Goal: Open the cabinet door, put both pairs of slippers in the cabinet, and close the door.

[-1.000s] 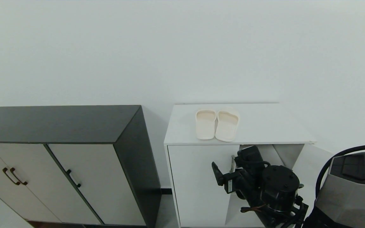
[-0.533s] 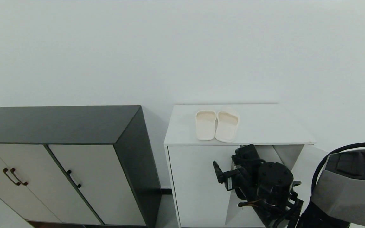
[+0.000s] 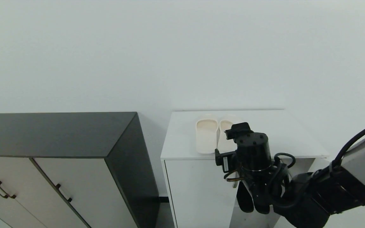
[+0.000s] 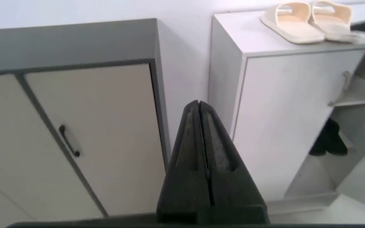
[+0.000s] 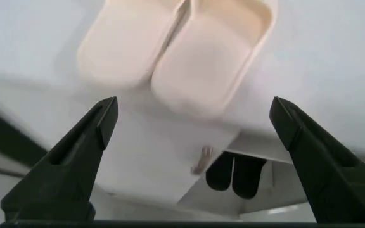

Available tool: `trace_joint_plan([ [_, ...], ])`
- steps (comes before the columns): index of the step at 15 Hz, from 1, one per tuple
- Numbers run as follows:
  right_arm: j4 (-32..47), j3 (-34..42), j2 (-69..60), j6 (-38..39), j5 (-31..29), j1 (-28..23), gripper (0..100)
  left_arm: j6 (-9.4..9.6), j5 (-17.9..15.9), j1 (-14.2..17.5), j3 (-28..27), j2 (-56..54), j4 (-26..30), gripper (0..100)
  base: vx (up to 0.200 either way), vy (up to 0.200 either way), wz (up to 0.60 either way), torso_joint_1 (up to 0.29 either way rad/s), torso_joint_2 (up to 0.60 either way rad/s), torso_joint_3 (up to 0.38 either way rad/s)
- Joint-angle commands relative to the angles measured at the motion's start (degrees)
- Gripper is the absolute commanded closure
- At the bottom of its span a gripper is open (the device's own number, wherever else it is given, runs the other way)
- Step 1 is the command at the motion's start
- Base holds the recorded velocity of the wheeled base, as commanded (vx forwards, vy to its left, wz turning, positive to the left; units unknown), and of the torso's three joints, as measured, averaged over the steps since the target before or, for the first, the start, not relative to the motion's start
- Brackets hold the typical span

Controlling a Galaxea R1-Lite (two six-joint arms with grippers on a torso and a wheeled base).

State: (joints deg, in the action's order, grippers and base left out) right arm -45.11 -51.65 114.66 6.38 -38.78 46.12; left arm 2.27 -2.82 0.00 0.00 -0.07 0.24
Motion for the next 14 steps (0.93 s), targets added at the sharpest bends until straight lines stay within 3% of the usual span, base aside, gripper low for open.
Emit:
trace_joint_plan([
  [1,8.45,-8.47,-2.16,4.17,-1.83,1.87,0,0.02,0.00,0.00,0.00,0.07,0.02,100,0.200,0.000,0.00,0.002,0.01,0.002],
  [5,29.20,-20.86,0.03,16.83,-3.23,4.77,0,-0.07,0.00,0.00,0.00,0.07,0.02,100,0.000,0.000,0.00,0.000,0.00,0.000],
  [7,34.65,-23.49,1.61,21.22,-3.23,4.68,0,-0.07,0.00,0.00,0.00,0.07,0.02,100,0.000,0.000,0.00,0.000,0.00,0.000],
  [11,33.59,-23.85,5.31,21.49,-3.32,3.72,0,0.02,0.00,0.00,0.00,0.07,0.02,100,0.000,0.000,0.00,0.000,0.00,0.000],
  [14,28.49,-25.43,9.88,20.17,-3.41,1.08,0,-0.07,0.00,0.00,0.00,0.07,0.02,100,0.000,0.000,0.00,0.000,0.00,0.000],
])
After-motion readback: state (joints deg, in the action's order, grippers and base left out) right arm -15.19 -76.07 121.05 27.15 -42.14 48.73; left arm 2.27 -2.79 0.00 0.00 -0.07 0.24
